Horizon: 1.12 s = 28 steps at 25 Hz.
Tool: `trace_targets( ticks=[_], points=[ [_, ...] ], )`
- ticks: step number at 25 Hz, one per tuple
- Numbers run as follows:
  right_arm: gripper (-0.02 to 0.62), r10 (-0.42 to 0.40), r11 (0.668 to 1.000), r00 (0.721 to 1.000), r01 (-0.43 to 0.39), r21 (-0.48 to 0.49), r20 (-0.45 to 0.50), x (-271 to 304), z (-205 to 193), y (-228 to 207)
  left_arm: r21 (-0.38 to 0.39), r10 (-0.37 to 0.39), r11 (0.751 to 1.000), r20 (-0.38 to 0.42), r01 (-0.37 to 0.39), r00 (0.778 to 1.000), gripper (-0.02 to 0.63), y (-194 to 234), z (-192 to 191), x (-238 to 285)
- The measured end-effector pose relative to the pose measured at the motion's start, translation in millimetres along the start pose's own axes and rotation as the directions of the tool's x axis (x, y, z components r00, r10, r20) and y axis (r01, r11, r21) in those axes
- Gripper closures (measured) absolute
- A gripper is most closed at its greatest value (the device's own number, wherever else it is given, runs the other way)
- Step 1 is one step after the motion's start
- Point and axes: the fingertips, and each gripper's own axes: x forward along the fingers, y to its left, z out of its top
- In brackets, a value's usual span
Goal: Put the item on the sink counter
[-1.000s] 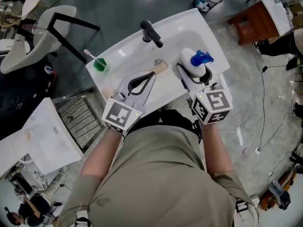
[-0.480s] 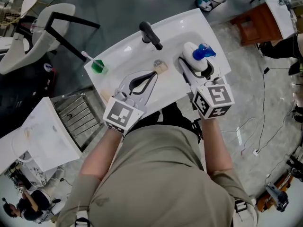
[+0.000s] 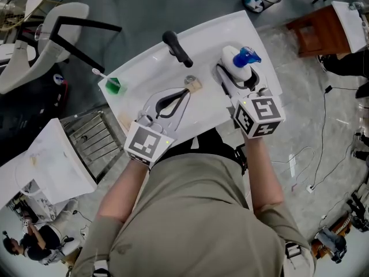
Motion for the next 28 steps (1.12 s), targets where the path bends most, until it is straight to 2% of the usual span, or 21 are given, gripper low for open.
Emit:
trace_targets(
  ticks=[9, 28],
  points=[
    [0.316, 0.015, 1.0, 1.0, -0.015, 0.0, -0.019, 26, -4, -33, -0.035, 0.034, 0.999, -0.051, -0.036, 0.998, 0.601, 7, -15, 22],
    [0.316, 0.026, 1.0, 0.999, -0.026, -0.014, -0.044, 75, -12, -90, -0.078, 0.086, 0.992, -0.1, -0.094, 0.991, 0.601, 19, -26, 53]
  ],
)
